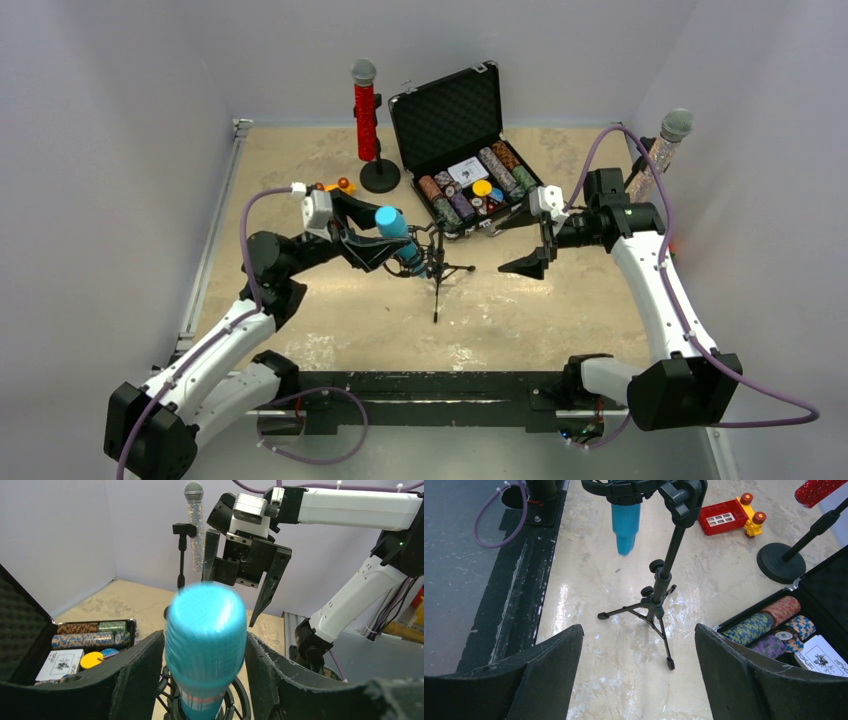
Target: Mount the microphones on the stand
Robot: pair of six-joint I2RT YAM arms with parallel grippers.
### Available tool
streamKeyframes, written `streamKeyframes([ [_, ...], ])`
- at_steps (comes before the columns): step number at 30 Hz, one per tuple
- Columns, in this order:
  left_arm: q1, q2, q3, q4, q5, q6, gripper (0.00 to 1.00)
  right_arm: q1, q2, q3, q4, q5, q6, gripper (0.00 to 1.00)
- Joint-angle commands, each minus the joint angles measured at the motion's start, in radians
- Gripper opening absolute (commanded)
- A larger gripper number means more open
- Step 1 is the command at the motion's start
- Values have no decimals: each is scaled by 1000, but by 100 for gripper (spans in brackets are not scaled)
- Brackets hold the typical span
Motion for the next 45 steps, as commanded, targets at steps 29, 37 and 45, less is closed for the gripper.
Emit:
streamKeyframes([
  [29,0,-446,-33,-790,-411,112,99,151,223,318,-120,146,-139,97],
  [37,5,-442,-147,-828,-476,-211,87,251,265,158,417,58,304,93],
  [45,12,-426,-288,-509,-375,-569,73,339,264,-35,748,59,526,81],
])
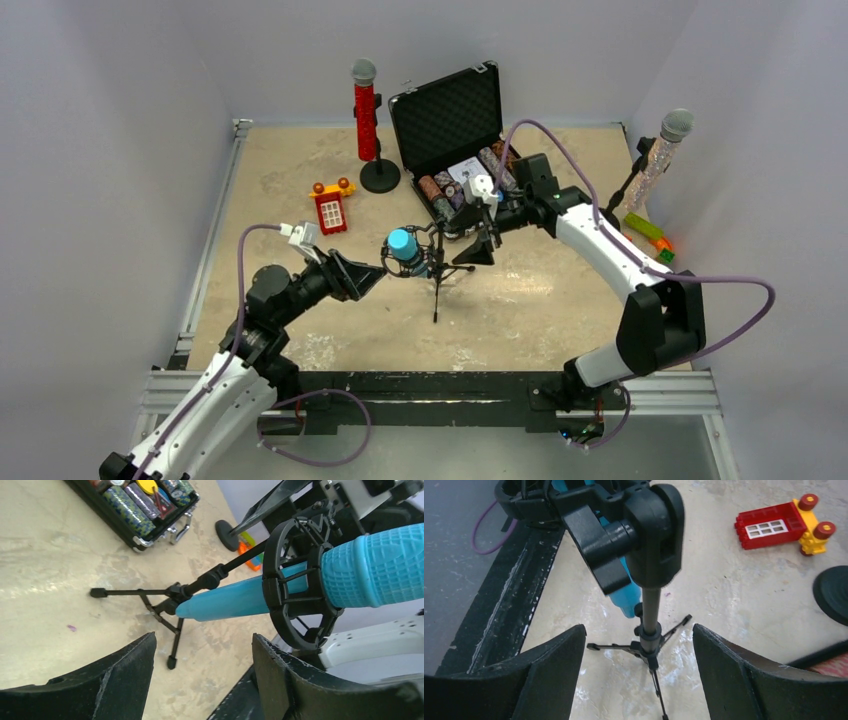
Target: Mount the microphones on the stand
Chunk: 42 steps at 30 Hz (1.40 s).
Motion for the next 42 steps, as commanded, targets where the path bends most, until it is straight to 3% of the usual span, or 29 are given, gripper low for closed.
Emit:
streamKeyframes([
  [1,5,2,-59,273,61,-260,73,43,-25,-67,320,-48,223,80],
  [5,5,18,-100,399,85,-341,72,60,-22,-131,468,-71,327,73],
  [7,5,37,-107,432,91,-361,72,60,-8,-143,528,-70,392,64],
  [15,4,156,-86,589,152,-460,65,62,30,-123,537,-61,450,37],
  [23,4,10,-117,434,91,-496,63,62,-2,-202,634,-17,479,16],
  [29,4,-112,-98,278,69,-539,63,62,-26,-270,774,21,585,7],
  [34,4,-127,-41,130,48,-537,63,63,-55,-326,869,44,624,5],
  [42,3,-37,-27,232,83,-602,52,62,-64,-350,903,59,631,3],
])
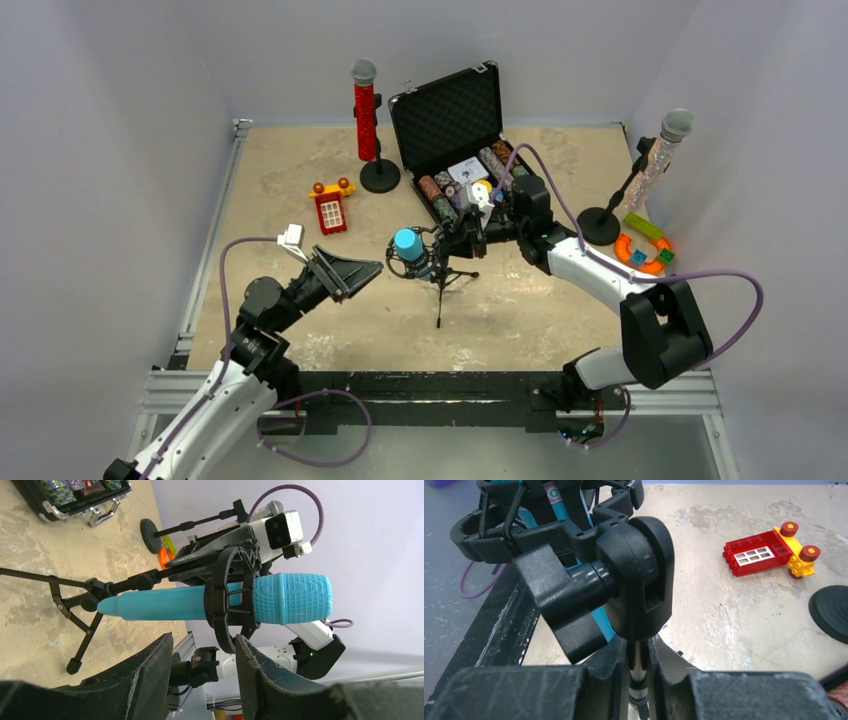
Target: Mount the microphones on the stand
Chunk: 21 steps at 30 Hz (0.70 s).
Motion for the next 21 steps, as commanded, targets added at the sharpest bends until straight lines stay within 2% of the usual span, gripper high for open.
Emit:
streamKeyframes([
  [1,2,66,48,95,49,-58,51,-5,-2,-15,38,39,32,3],
  [12,-1,118,34,234,131,-102,49,-6,18,-6,41,38,40,3],
  [21,-16,221,103,216,160,-62,46,-5,25,1,36,33,43,2],
])
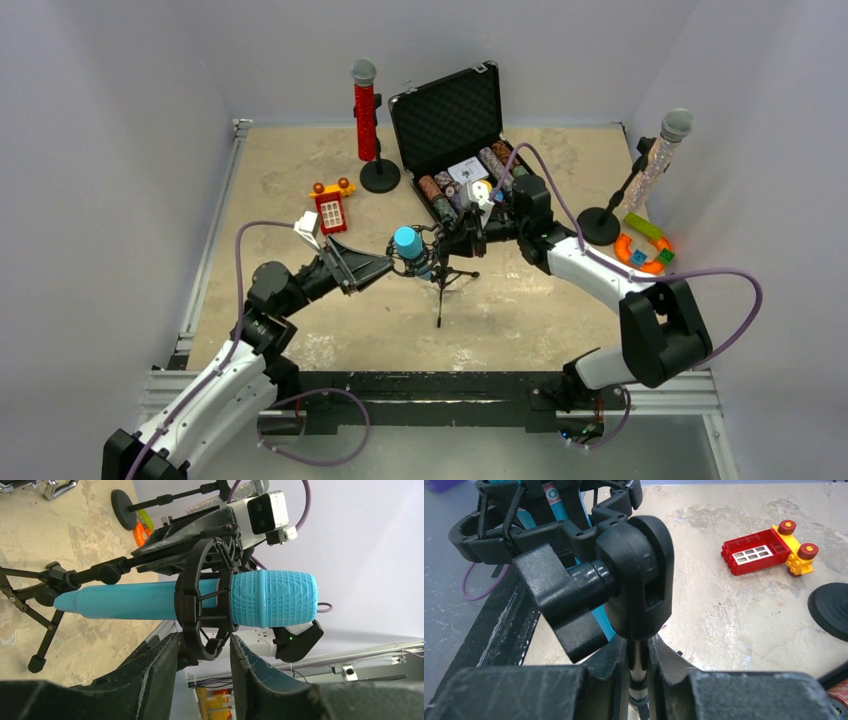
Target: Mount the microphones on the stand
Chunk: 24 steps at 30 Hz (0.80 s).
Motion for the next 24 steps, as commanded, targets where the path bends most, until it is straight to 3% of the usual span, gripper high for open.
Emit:
streamKeyframes([
  [1,-14,45,66,53,39,14,44,-3,17,2,6,21,9,2],
  [9,-14,76,136,150,104,-20,16,-4,22,7,-102,40,-157,0],
  [16,24,96,282,125,126,-31,10,-4,-10,-32,-131,76,-266,0],
  [24,63,204,475,192,178,-82,10,-3,2,-30,-128,105,-251,0],
])
